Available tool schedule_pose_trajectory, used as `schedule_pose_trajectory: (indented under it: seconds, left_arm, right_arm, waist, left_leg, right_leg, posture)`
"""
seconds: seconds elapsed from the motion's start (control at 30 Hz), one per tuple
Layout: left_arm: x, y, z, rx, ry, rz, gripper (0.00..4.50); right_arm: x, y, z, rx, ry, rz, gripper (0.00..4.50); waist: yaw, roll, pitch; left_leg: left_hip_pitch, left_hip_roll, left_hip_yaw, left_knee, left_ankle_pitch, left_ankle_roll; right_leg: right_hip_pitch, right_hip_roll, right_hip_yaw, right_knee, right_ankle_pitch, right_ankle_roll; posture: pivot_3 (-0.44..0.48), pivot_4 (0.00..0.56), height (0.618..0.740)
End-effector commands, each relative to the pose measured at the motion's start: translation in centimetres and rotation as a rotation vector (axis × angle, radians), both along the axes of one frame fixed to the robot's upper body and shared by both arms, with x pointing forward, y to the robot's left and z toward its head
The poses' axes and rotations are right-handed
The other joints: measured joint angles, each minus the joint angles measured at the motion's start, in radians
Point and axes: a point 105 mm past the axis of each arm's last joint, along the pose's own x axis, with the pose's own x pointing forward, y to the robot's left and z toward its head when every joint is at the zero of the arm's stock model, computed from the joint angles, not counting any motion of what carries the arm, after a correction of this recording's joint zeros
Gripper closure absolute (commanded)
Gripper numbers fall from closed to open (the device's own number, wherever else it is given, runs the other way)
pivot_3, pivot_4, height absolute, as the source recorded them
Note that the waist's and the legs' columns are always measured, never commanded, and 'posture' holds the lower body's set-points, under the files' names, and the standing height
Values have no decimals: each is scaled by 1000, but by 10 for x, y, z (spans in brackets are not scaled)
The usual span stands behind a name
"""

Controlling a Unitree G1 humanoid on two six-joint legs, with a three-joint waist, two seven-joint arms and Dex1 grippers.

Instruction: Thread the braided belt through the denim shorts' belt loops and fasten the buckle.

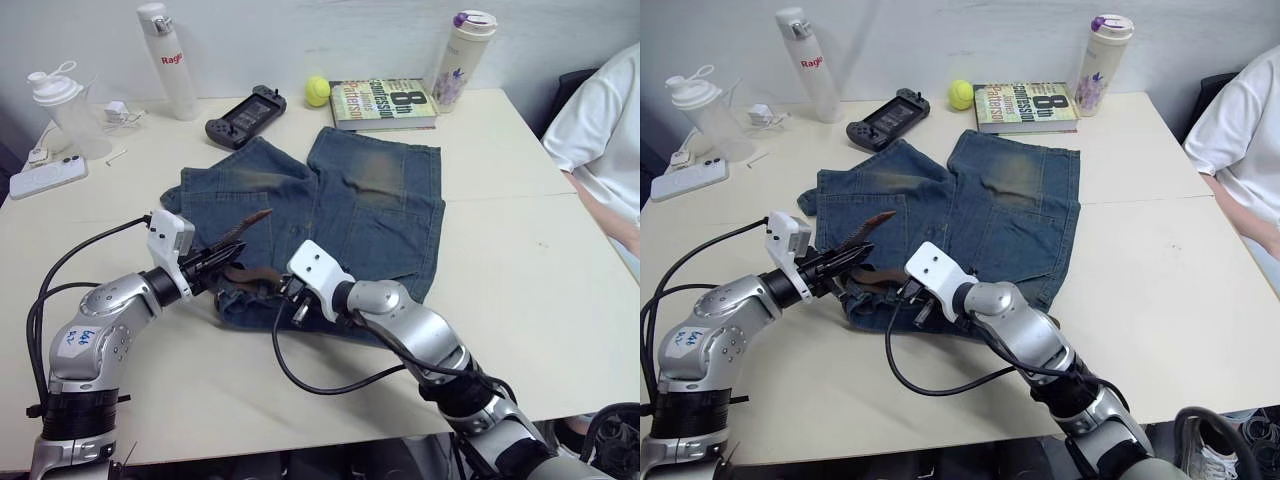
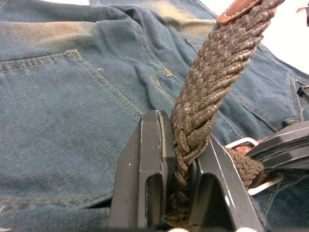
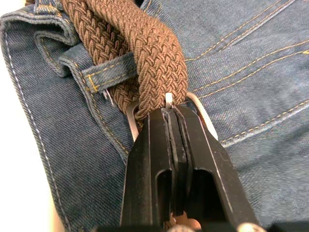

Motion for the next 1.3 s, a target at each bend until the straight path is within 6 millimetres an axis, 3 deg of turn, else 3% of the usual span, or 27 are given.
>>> schedule_pose_trajectory:
  seconds: [0.03,0.23,0.4,0.6,0.83,0.97,1.13,1.3]
  left_arm:
    - [-2,-17,25,17,-102,-82,4500]
    - [14,-58,79,17,-249,-292,4500]
    - [23,-82,103,-39,-290,-424,4500]
    - [23,-117,102,-55,-275,-616,4500]
    - [22,-154,102,-87,-252,-811,4500]
    - [28,-175,85,-56,-198,-918,4500]
    - [32,-199,67,-32,-117,-1023,4500]
    - [11,-240,63,-1,-121,-1195,4500]
  right_arm:
    - [-13,6,-31,-82,151,56,4462]
    - [-16,3,-42,-149,290,170,4462]
    - [-10,-1,-49,-201,310,197,4462]
    - [2,-5,-58,-288,273,174,4462]
    - [1,-5,-66,-375,202,197,4462]
    - [-15,5,-71,-386,188,278,4462]
    - [-21,5,-74,-384,193,275,4462]
    - [-28,2,-80,-381,232,268,4462]
  waist:
    - [0,0,0]
    - [1,-2,-1]
    - [-13,-1,-1]
    - [-15,-1,-1]
    - [9,-2,-2]
    - [10,-3,-4]
    - [7,0,-5]
    - [10,2,-6]
  left_leg:
    - [1,0,0,0,0,0]
    - [3,0,1,0,0,-1]
    - [1,2,3,0,0,-1]
    - [2,2,4,1,1,-1]
    - [3,2,4,5,1,-1]
    - [5,1,3,6,1,0]
    - [5,1,5,5,1,0]
    - [4,1,5,5,0,0]
  right_leg:
    - [0,0,0,0,0,0]
    - [2,1,1,0,0,0]
    - [0,3,0,2,0,0]
    - [1,3,0,3,0,0]
    - [2,2,0,3,0,0]
    - [4,2,0,3,0,0]
    - [2,3,0,3,0,0]
    - [2,2,0,2,0,0]
  posture:
    - [0,150,740]
    - [0,150,740]
    - [0,150,740]
    - [0,150,740]
    - [0,150,740]
    - [0,150,740]
    - [0,150,740]
    - [0,150,740]
